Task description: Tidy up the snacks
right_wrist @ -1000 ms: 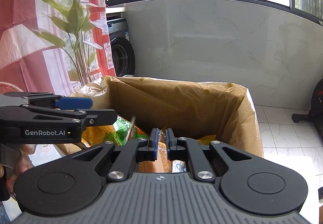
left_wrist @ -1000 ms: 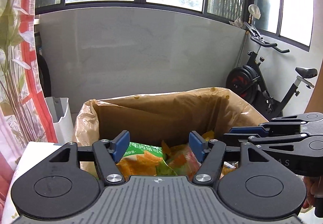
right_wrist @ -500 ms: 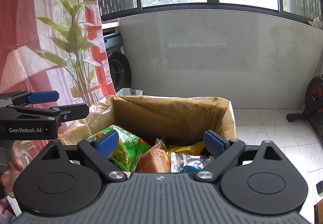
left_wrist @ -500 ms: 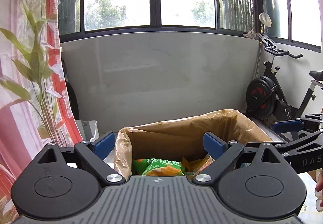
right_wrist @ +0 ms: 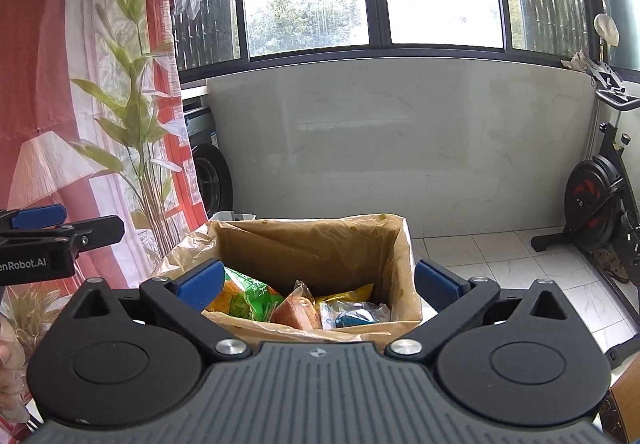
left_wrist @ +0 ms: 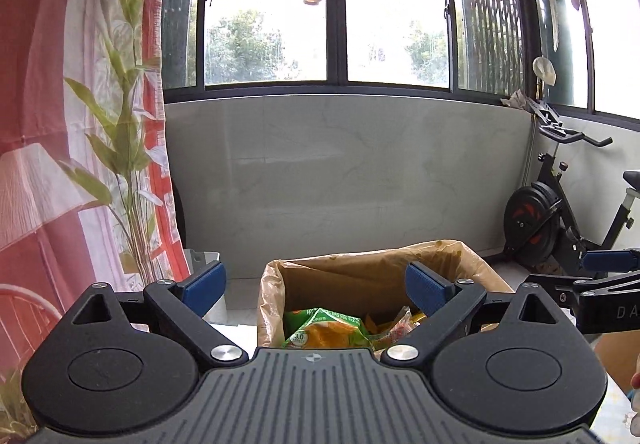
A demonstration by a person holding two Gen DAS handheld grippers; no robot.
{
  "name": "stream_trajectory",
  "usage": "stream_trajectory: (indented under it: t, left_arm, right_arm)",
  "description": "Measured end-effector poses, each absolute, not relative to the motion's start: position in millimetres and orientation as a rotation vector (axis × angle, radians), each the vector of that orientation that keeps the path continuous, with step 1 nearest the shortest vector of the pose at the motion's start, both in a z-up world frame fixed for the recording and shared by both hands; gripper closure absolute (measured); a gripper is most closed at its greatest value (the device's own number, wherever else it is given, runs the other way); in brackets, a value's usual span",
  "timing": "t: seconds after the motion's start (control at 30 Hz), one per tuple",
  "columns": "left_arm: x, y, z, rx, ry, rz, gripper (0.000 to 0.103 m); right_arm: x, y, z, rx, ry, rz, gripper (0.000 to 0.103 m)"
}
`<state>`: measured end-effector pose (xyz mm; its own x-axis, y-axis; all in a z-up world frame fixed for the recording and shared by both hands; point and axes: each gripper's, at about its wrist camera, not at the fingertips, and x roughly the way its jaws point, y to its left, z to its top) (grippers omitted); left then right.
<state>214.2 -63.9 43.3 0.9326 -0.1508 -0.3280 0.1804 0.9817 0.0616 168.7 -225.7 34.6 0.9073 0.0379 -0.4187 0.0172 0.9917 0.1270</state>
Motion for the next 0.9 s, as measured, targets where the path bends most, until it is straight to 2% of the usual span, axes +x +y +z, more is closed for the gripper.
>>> stream_trajectory:
  t: [0.23,0.9]
  left_arm:
    - [197,-51,34,0.054,0.386,-0.141,0.006]
    - [183,-40,35,0.052,0.381,-0.104,0.006]
  right_arm:
    - [143,-225,30,0.145,0.440,-0.004,0.000]
    - [125,-226,28,0.141,0.451,-0.007,0.000]
